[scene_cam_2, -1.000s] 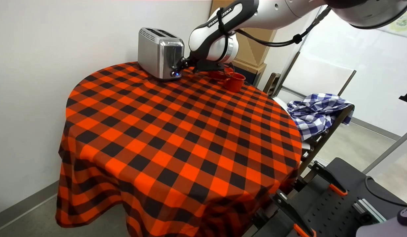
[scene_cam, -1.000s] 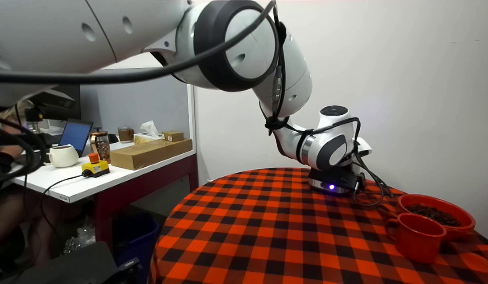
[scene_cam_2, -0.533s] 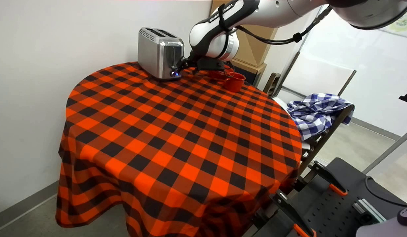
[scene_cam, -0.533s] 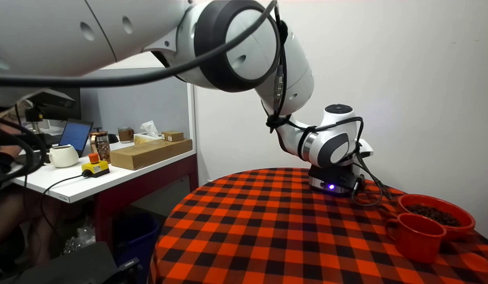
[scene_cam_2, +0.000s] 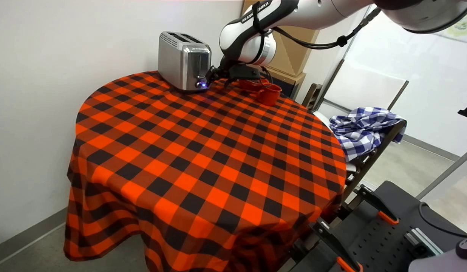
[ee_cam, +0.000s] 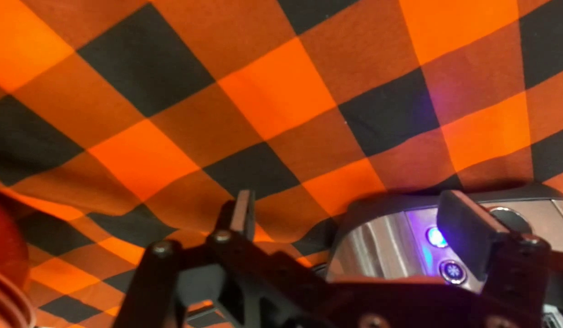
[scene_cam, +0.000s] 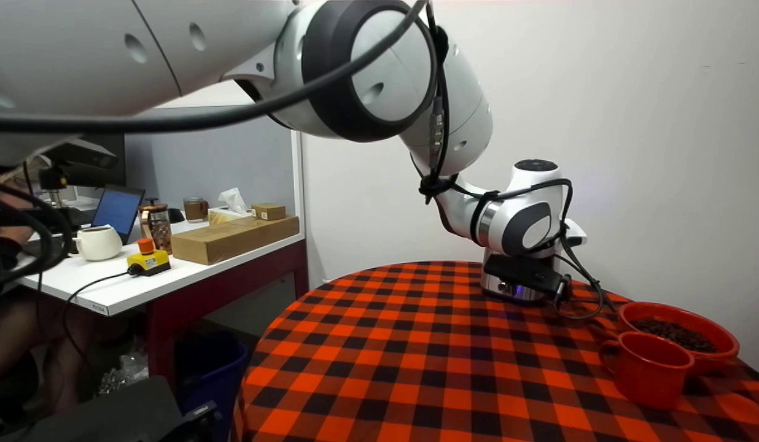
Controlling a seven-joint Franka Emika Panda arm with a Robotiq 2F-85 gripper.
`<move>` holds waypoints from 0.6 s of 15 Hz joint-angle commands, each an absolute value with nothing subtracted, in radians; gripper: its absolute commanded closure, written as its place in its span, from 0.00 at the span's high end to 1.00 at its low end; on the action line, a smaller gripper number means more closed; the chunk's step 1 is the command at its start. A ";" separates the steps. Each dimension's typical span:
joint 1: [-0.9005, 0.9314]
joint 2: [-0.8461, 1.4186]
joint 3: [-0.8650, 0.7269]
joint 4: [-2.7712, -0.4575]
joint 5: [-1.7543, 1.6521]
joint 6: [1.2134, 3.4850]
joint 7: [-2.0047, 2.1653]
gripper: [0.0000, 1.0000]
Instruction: Turn off the toaster
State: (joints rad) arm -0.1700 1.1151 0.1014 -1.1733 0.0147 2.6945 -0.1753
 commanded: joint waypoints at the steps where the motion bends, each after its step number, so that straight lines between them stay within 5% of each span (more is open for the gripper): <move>1: -0.158 1.129 0.078 -1.136 0.023 2.671 -0.164 1.00; 9: -0.155 1.152 0.080 -1.117 0.026 2.671 -0.165 1.00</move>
